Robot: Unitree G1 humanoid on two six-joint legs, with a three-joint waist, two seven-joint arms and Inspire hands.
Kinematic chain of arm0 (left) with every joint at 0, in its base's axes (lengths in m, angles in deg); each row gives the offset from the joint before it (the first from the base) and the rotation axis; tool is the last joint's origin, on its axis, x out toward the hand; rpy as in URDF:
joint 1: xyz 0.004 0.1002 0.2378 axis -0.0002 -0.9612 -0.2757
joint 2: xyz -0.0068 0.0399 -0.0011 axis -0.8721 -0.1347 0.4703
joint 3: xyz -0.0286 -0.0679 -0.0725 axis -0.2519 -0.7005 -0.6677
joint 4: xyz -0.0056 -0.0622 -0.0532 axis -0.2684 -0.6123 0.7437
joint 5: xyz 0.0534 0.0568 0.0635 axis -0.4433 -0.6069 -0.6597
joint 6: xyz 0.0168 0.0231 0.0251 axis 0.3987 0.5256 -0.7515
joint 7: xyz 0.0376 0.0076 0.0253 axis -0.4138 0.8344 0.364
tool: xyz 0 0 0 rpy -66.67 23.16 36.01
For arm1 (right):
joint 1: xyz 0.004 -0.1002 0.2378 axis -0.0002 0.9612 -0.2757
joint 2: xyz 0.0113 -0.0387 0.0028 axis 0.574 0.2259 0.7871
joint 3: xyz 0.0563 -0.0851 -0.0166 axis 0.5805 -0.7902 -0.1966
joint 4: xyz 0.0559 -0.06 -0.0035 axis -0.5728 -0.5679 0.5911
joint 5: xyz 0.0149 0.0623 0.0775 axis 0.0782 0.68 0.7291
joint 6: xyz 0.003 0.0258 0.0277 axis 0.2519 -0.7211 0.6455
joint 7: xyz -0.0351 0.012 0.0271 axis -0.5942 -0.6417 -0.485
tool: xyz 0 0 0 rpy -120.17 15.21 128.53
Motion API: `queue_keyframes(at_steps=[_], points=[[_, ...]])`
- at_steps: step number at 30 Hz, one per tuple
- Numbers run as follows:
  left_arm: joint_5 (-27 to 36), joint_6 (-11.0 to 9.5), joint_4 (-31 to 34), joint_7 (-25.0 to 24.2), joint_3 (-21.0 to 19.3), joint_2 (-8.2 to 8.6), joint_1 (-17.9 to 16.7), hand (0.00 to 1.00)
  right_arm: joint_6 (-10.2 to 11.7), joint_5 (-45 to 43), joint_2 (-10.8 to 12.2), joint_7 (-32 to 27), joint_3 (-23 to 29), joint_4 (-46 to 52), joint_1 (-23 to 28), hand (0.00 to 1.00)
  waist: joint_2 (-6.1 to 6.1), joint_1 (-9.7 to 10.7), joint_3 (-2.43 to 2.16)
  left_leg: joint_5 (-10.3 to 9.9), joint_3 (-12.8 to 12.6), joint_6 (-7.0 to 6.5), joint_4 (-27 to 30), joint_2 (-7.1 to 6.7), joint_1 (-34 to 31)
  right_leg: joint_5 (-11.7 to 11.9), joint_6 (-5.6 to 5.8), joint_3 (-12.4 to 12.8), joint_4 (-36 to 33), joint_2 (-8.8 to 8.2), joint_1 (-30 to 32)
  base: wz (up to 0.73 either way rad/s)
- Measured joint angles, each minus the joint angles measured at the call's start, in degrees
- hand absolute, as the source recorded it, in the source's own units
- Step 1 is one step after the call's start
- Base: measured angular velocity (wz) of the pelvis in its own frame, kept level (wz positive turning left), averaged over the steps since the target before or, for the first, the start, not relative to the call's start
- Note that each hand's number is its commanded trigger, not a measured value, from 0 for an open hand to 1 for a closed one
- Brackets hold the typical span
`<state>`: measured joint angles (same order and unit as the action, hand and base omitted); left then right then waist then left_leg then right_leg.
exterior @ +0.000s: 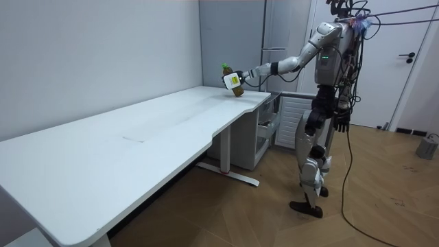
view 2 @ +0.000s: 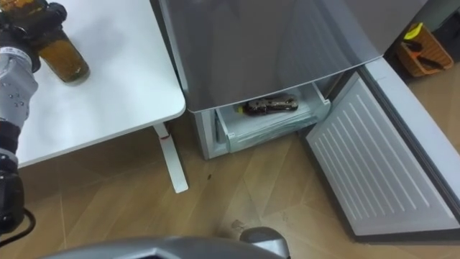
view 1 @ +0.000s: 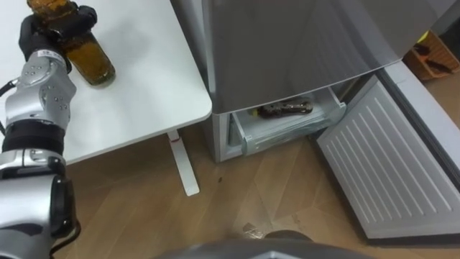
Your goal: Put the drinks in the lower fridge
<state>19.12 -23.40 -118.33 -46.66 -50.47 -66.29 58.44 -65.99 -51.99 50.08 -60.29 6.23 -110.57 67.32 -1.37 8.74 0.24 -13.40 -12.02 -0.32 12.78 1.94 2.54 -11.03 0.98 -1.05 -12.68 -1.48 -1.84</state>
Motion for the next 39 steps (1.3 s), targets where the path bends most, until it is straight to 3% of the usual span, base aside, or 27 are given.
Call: queue_keyframes(at_steps=[17, 22, 25, 30, 37, 39], points=[[0.5, 0.0, 0.2, -1.7, 2.4, 0.02, 0.0, 1.00, 2.4, 0.7, -0.2, 0.2, 0.0, 0.1, -0.2, 0.00, 1.04, -1.1, 0.02, 0.0, 0.3, 0.01, 0.1, -0.07, 0.5, 0.0, 0.00, -0.1, 0.0, -0.10, -0.3, 0.00], [0.4, 0.0, 3.8, -1.5, 2.4, 0.11, -0.1, 1.00, 2.3, -1.3, -0.2, 0.4, 0.1, 0.2, -1.2, 0.00, 1.24, -1.0, 0.07, 0.0, 0.9, 0.00, 0.8, -0.06, 0.2, 0.0, -0.02, -0.6, 0.1, -0.14, -0.7, 0.06], [-0.8, -0.5, 14.2, -1.7, 2.5, 1.56, -4.1, 1.00, 2.3, -1.6, -0.3, 0.3, 0.3, 1.6, -2.3, 0.00, 2.08, -1.0, 0.06, 0.0, 1.5, -0.01, 0.5, -0.25, 0.8, 0.0, 0.00, -1.4, 0.2, -0.31, -1.6, 0.13], [-0.8, -1.2, 22.0, -4.6, 3.3, 4.04, -9.9, 1.00, 3.2, -0.7, -0.4, 0.4, -0.1, 1.9, -4.0, 0.00, 3.95, -1.3, -0.30, 0.1, 2.8, -0.06, -0.1, -0.61, 2.3, 0.0, 0.05, -2.3, 1.1, -0.51, -3.5, 0.08], [-5.9, -1.1, 36.4, -6.4, 3.4, 6.53, -17.5, 1.00, 3.6, 3.6, -0.3, 0.6, 0.0, 2.5, -5.6, 0.00, 3.71, -1.5, -0.14, 0.5, 4.3, 0.18, 0.1, -0.61, 1.8, 0.0, -0.04, -4.3, 2.3, -0.51, -4.0, 0.14], [-6.5, -1.1, 38.8, -6.9, 3.4, 6.91, -18.4, 1.00, 3.9, 4.3, -0.1, 0.9, 0.0, 2.4, -5.8, 0.00, 3.62, -1.9, -0.10, 0.5, 4.5, 0.21, 0.1, -0.62, 1.6, 0.0, -0.04, -4.5, 2.4, -0.53, -4.0, 0.07]])
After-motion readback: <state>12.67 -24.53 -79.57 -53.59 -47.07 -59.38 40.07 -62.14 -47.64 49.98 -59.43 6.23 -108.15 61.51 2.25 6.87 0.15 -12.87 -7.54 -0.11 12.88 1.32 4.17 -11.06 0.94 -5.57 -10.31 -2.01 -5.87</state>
